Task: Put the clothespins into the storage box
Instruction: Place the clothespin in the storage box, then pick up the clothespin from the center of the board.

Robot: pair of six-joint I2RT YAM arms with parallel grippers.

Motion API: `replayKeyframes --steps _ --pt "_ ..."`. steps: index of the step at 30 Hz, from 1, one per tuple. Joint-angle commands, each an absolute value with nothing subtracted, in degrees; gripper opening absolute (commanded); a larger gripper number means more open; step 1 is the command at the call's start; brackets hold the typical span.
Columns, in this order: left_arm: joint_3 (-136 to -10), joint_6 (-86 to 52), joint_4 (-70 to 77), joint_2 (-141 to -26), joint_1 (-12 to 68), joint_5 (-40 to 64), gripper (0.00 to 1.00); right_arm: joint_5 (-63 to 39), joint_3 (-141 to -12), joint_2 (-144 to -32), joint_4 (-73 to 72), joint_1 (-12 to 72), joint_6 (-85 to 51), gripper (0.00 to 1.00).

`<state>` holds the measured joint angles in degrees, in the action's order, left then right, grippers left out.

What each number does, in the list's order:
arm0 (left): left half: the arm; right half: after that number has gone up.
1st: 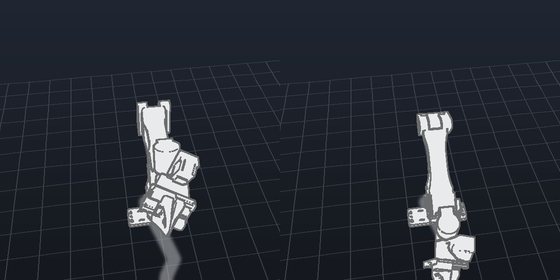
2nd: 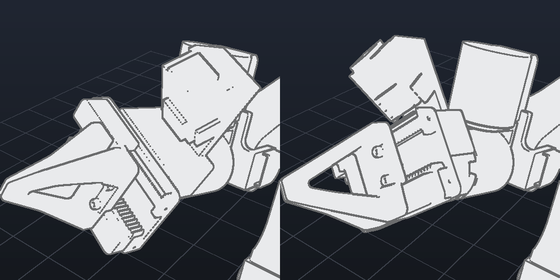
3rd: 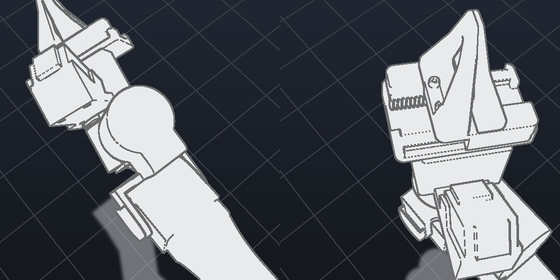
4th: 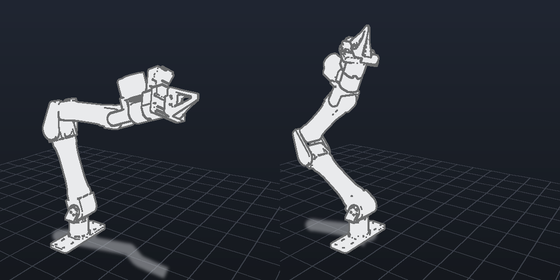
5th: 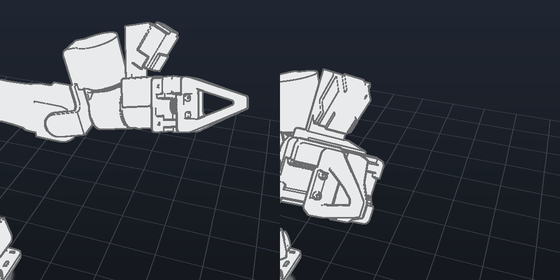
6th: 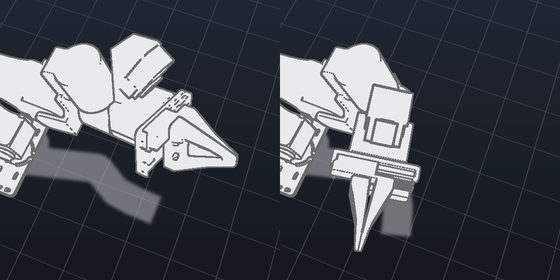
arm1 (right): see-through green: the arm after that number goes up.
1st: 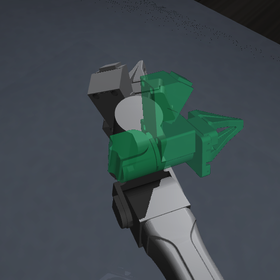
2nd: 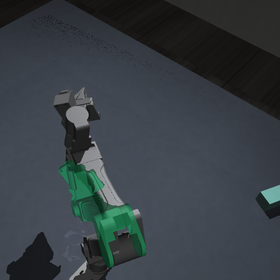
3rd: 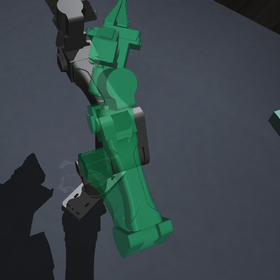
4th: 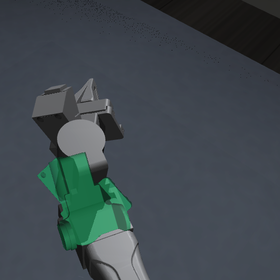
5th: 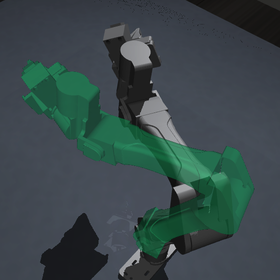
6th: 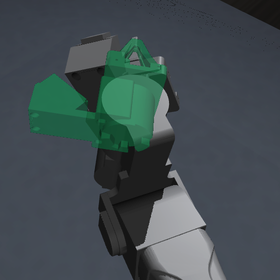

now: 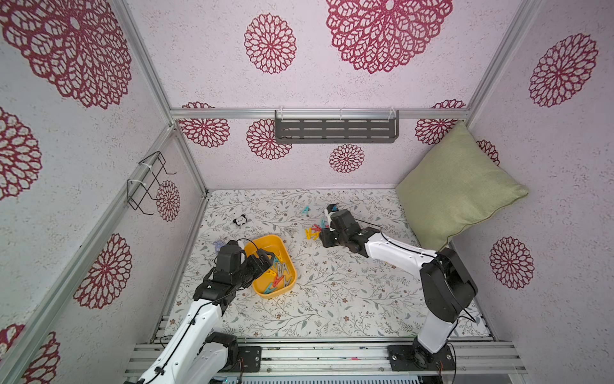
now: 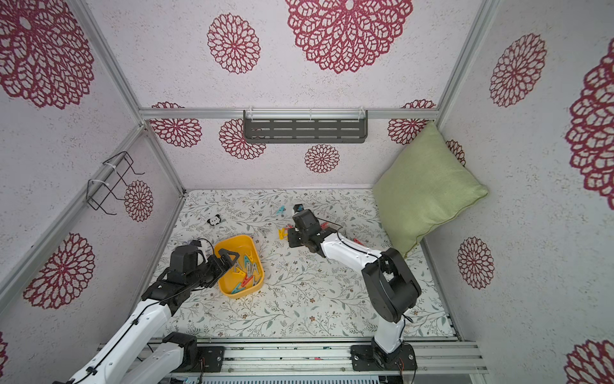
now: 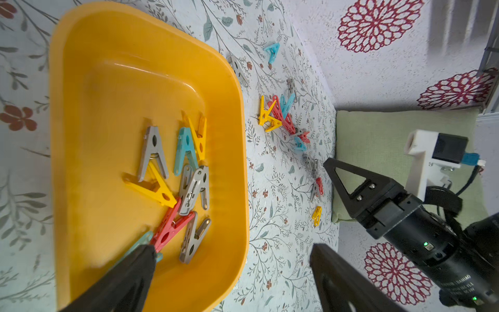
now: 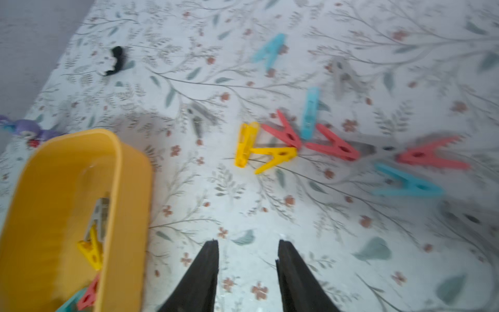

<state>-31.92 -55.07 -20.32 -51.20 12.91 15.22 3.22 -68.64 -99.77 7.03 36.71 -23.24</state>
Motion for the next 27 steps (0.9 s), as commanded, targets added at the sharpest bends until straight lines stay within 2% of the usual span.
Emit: replayKeyframes --steps 1,9,16,27 --pt "-33.6 -56.2 -15.8 -53.2 16.0 12.1 0.97 7.2 -62.6 -94.6 5.3 32.1 -26.1 0.42" --pt "-35.7 -56.9 -11.5 -59.3 22.2 10.0 0.97 8.0 -45.9 -83.4 2.0 19.7 -30.0 0.44" --pt "-37.7 -56.8 -7.9 -64.9 24.7 10.5 0.97 8.2 -40.3 -78.6 3.6 11.1 -28.8 0.41" --pt "-39.8 -56.1 -6.5 -68.9 26.4 11.2 0.97 6.3 -38.7 -83.1 3.2 8.5 -26.6 0.32"
